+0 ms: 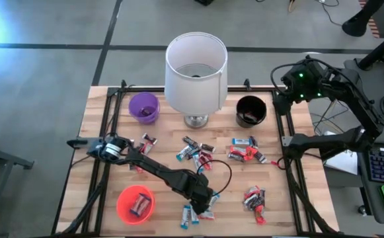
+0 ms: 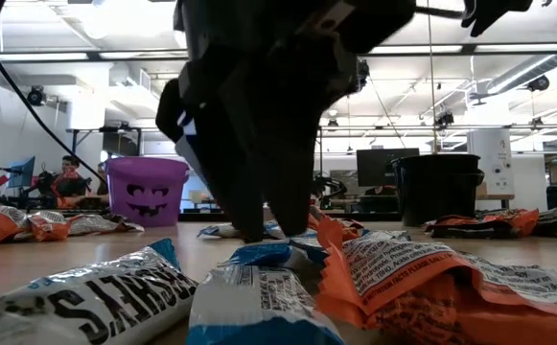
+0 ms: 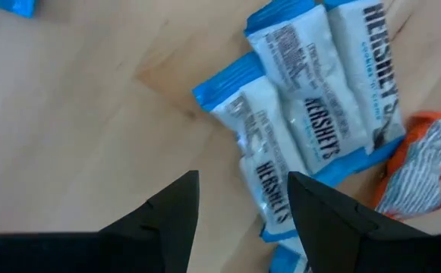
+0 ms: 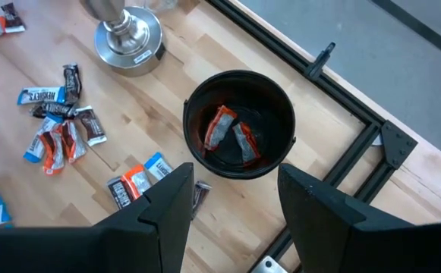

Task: Organize candy in baskets
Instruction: Put the white chocolate bar into the orange bucket, then put the orange chocolate bar into the black bucket

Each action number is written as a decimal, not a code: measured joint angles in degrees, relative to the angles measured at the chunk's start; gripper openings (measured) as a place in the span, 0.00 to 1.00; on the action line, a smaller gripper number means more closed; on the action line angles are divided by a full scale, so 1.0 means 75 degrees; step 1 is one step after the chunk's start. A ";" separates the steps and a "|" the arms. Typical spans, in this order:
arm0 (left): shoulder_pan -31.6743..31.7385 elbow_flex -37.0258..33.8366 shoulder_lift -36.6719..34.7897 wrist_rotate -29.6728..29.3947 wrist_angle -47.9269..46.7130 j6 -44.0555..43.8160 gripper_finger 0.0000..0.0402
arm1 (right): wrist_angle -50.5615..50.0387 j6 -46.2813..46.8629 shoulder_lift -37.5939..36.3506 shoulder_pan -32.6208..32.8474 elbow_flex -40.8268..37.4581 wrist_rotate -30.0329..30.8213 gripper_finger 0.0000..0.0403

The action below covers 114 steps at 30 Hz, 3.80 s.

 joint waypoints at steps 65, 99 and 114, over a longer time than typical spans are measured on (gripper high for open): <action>-0.2616 -0.0627 -0.3959 -0.0345 -0.4744 -0.0079 0.00 | 0.0000 0.1338 -0.0061 0.0000 0.0000 0.0064 0.45; -0.3104 -0.3547 -0.5878 0.0609 -0.2518 -0.1443 0.34 | 0.0002 0.1562 0.0198 0.0000 0.0000 -0.0885 0.45; -0.3089 -0.3577 -0.7427 -0.1380 -0.3495 -0.1457 0.31 | 0.0100 0.2536 0.0482 0.0785 -0.0091 -0.1770 0.45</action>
